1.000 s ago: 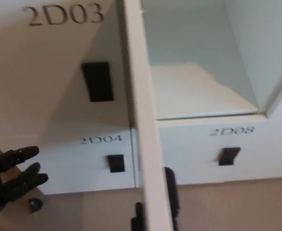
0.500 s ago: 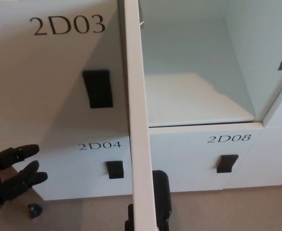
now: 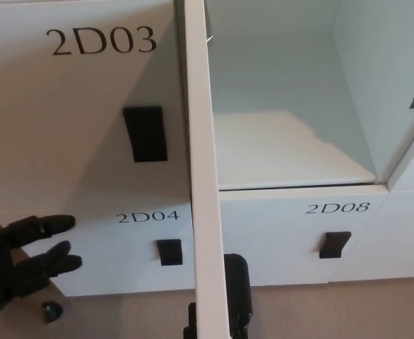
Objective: The robot walks towards an open cabinet and lifts its left hand to push the door towards the right to close it.
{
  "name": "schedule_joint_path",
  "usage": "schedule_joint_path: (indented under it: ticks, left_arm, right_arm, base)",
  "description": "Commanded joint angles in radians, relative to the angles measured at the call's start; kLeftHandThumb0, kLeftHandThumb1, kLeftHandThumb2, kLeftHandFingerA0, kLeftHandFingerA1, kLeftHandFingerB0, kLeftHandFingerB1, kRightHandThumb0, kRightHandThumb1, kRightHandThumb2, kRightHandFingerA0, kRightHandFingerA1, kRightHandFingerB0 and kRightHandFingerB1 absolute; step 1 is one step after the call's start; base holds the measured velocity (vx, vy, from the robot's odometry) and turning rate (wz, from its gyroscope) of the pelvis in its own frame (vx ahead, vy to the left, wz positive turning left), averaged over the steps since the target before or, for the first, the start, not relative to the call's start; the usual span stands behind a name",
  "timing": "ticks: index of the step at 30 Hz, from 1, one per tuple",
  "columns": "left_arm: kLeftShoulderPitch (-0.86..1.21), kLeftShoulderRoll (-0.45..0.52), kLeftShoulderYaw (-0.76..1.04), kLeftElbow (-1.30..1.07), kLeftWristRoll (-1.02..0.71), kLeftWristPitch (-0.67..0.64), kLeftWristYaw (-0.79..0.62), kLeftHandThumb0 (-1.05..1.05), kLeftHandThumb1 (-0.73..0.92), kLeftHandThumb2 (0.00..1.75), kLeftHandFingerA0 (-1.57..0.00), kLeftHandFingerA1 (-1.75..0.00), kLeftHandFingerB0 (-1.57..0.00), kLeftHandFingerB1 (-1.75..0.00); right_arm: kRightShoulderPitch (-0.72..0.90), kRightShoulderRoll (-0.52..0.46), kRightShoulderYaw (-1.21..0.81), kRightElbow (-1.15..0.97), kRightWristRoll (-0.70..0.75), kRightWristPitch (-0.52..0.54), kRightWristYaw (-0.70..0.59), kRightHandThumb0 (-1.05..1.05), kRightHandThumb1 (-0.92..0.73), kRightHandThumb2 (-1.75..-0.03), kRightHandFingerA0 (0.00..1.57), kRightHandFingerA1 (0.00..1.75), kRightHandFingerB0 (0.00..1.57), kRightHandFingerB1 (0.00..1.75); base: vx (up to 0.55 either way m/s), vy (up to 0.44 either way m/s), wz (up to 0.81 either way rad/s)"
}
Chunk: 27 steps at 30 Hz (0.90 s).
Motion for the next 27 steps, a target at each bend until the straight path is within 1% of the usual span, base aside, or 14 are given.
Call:
schedule_joint_path:
  ticks: [1, 3, 6, 8, 9, 11, 13, 14, 16, 19, 20, 22, 23, 27]
  left_arm:
    - [0.149, 0.231, -0.322, -0.552, 0.000, -0.026, -0.579, -0.49, 0.59, 0.59, -0.82, -0.44, -0.78, -0.44]
    - [0.123, 0.270, -0.409, -0.680, 0.005, 0.017, -0.646, -0.52, 0.61, 0.59, -0.85, -0.45, -0.80, -0.43]
    - [0.096, 0.288, -0.462, -0.750, 0.015, 0.052, -0.667, -0.52, 0.61, 0.59, -0.85, -0.45, -0.80, -0.43]
    - [-0.010, 0.304, -0.571, -0.877, 0.032, 0.174, -0.711, -0.51, 0.61, 0.59, -0.83, -0.44, -0.80, -0.44]
    - [-0.177, 0.278, -0.697, -0.964, 0.050, 0.306, -0.770, -0.48, 0.62, 0.60, -0.81, -0.44, -0.77, -0.43]
    - [-0.213, 0.271, -0.722, -0.977, 0.051, 0.332, -0.781, -0.48, 0.62, 0.60, -0.81, -0.44, -0.77, -0.43]
    - [-0.336, 0.207, -0.811, -0.968, 0.069, 0.388, -0.809, -0.49, 0.63, 0.60, -0.79, -0.43, -0.74, -0.42]
    - [-0.336, 0.207, -0.811, -0.968, 0.069, 0.388, -0.809, -0.49, 0.63, 0.60, -0.79, -0.43, -0.74, -0.42]
    - [-0.425, 0.129, -0.881, -0.921, 0.101, 0.375, -0.830, -0.54, 0.62, 0.60, -0.80, -0.43, -0.76, -0.42]
    - [-0.543, 0.004, -0.953, -0.828, 0.122, 0.381, -0.826, -0.53, 0.62, 0.60, -0.85, -0.45, -0.79, -0.43]
    - [-0.543, 0.004, -0.953, -0.828, 0.122, 0.381, -0.826, -0.53, 0.62, 0.60, -0.85, -0.45, -0.79, -0.43]
    - [-0.633, -0.072, -0.975, -0.769, 0.111, 0.398, -0.825, -0.52, 0.65, 0.61, -0.83, -0.46, -0.80, -0.44]
    - [-0.633, -0.072, -0.975, -0.769, 0.111, 0.398, -0.825, -0.52, 0.65, 0.61, -0.83, -0.46, -0.80, -0.44]
    - [-0.739, -0.155, -1.000, -0.711, 0.082, 0.421, -0.826, -0.52, 0.65, 0.61, -0.82, -0.48, -0.80, -0.44]
  right_arm:
    - [0.035, -0.026, 0.004, 0.015, -0.002, 0.003, 0.025, -0.33, -0.69, -0.59, 0.70, 0.48, 0.55, 0.43]
    - [0.036, -0.027, 0.008, 0.019, -0.007, 0.001, 0.022, -0.35, -0.68, -0.60, 0.69, 0.48, 0.53, 0.43]
    - [0.038, -0.026, 0.013, 0.017, -0.011, -0.001, 0.018, -0.35, -0.68, -0.60, 0.69, 0.48, 0.53, 0.43]
    - [0.045, -0.019, 0.005, 0.005, 0.001, 0.004, 0.018, -0.32, -0.68, -0.59, 0.71, 0.49, 0.56, 0.44]
    - [0.047, -0.016, 0.005, -0.003, 0.003, 0.001, 0.019, -0.33, -0.69, -0.59, 0.71, 0.49, 0.57, 0.44]
    - [0.047, -0.016, 0.006, -0.004, 0.002, 0.000, 0.019, -0.33, -0.69, -0.59, 0.71, 0.49, 0.57, 0.44]
    - [0.046, -0.016, 0.007, -0.015, 0.003, -0.002, 0.021, -0.34, -0.69, -0.59, 0.71, 0.49, 0.55, 0.43]
    - [0.046, -0.016, 0.007, -0.015, 0.003, -0.002, 0.021, -0.34, -0.69, -0.59, 0.71, 0.49, 0.55, 0.43]
    - [0.044, -0.016, 0.007, -0.019, 0.004, -0.001, 0.022, -0.33, -0.68, -0.60, 0.70, 0.49, 0.53, 0.42]
    - [0.043, -0.019, 0.015, -0.027, -0.005, -0.003, 0.015, -0.36, -0.66, -0.60, 0.72, 0.49, 0.59, 0.44]
    - [0.043, -0.019, 0.015, -0.027, -0.005, -0.003, 0.015, -0.36, -0.66, -0.60, 0.72, 0.49, 0.59, 0.44]
    - [0.039, -0.025, 0.024, -0.040, -0.012, -0.004, 0.019, -0.37, -0.66, -0.59, 0.69, 0.50, 0.58, 0.44]
    - [0.039, -0.025, 0.024, -0.040, -0.012, -0.004, 0.019, -0.37, -0.66, -0.59, 0.69, 0.50, 0.58, 0.44]
    - [0.025, -0.032, 0.023, -0.047, -0.006, 0.001, 0.034, -0.39, -0.64, -0.58, 0.71, 0.52, 0.58, 0.45]
  base:
    - [0.00, 0.000, 0.00]
    - [0.00, 0.000, 0.00]
    - [0.00, 0.000, 0.00]
    - [0.00, 0.000, 0.00]
    - [0.00, 0.000, 0.00]
    - [0.00, 0.000, 0.00]
    - [0.00, 0.000, 0.00]
    - [0.00, 0.000, 0.00]
    - [0.00, 0.000, 0.00]
    - [0.00, 0.000, 0.00]
    - [0.00, 0.000, 0.00]
    - [0.00, 0.000, 0.00]
    - [0.00, 0.000, 0.00]
    - [0.00, 0.000, 0.00]
